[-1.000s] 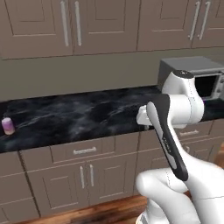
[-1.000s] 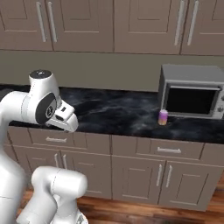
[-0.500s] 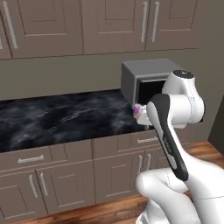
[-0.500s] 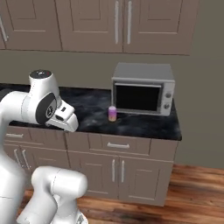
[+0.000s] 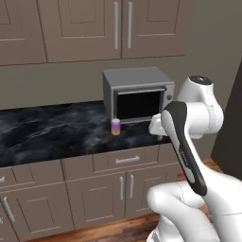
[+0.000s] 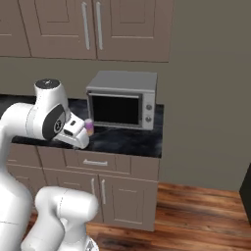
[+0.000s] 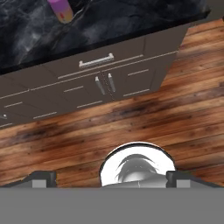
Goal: Four empty soda cans are scattered around the kitchen. Gather all the cans and cluster them next to the stove for recycling.
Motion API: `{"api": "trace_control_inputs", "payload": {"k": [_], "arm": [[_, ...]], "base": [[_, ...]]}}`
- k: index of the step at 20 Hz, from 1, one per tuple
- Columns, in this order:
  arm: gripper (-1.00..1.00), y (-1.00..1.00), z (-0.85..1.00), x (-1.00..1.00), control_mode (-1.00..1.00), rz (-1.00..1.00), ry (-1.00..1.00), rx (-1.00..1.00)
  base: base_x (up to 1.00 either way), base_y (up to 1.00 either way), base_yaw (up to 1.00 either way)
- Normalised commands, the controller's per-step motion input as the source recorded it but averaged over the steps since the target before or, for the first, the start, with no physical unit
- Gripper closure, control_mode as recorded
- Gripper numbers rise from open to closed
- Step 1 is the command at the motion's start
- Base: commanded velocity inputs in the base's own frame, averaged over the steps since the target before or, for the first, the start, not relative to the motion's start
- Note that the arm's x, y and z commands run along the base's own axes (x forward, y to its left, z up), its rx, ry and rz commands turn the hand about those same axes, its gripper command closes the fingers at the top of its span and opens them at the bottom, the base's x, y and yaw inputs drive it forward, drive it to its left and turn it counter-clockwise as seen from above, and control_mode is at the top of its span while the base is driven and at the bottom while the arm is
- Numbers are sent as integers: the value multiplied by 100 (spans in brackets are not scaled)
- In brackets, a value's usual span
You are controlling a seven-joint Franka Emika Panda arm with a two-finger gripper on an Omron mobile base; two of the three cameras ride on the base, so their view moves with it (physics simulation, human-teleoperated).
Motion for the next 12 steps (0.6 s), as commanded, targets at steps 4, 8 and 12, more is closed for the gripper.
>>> {"api": "trace_control_inputs", "payload": {"k": [4, 8, 12], "arm": [[-100, 0, 0, 0, 100, 0, 0, 0], [-100, 0, 0, 0, 100, 0, 0, 0], [-100, 0, 0, 0, 100, 0, 0, 0]], "base": [[59, -2, 3], [59, 4, 1], [45, 4, 0]]}}
